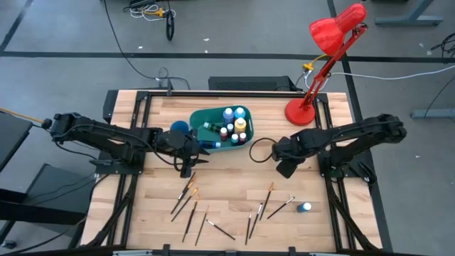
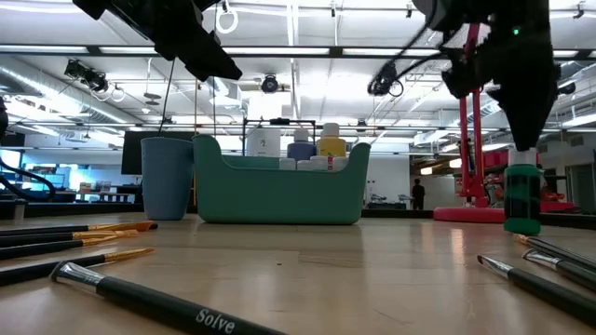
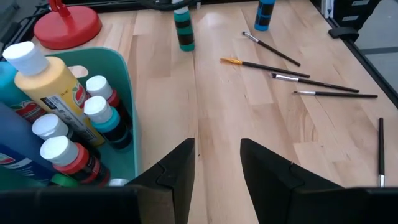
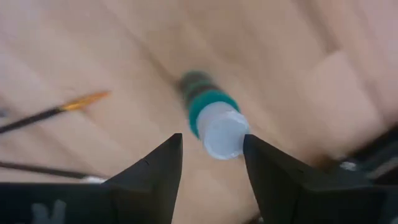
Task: Pick & Place Paint Supplies
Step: Put the small blue green paint bottle into the green bin
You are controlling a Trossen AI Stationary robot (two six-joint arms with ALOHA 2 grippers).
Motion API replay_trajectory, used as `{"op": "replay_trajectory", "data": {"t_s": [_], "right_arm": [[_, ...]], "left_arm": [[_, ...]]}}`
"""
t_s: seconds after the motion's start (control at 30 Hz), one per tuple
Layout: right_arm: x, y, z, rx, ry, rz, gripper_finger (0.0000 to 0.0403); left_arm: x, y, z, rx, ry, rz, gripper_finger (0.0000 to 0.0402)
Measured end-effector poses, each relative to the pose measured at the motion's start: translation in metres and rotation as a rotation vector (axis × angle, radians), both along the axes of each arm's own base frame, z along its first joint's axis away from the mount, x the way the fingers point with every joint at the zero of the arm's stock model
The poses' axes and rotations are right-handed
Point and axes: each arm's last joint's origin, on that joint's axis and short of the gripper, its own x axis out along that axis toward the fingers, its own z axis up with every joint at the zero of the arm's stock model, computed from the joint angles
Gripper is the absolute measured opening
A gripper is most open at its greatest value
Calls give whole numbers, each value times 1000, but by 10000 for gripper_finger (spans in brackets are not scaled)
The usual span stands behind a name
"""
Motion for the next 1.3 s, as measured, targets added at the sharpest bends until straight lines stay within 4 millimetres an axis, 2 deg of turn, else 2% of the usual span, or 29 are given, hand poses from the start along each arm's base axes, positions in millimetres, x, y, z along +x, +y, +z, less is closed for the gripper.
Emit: {"op": "replay_trajectory", "data": {"t_s": [0.1,0.37,0.5,0.63,0.77,0.93,1.13,1.3], "right_arm": [[2,-2,-8,-64,10,1,173],[12,-1,-4,-44,-117,58,173],[18,-1,-3,-104,-180,114,173],[25,3,-1,-120,-245,240,173],[24,12,-3,-88,-221,441,173],[12,21,-25,-51,-158,637,173],[-8,18,-60,-186,-28,818,173],[-3,18,-60,-213,-61,925,173]], "left_arm": [[0,0,0,2,-3,-1,137],[0,0,0,2,-3,-1,137],[0,0,0,2,-3,-1,137],[0,0,0,2,-3,-1,137],[0,0,0,2,-4,-1,137],[0,0,0,2,-4,-1,137],[0,0,0,2,-4,-1,137],[1,0,1,1,-14,0,137]]}}
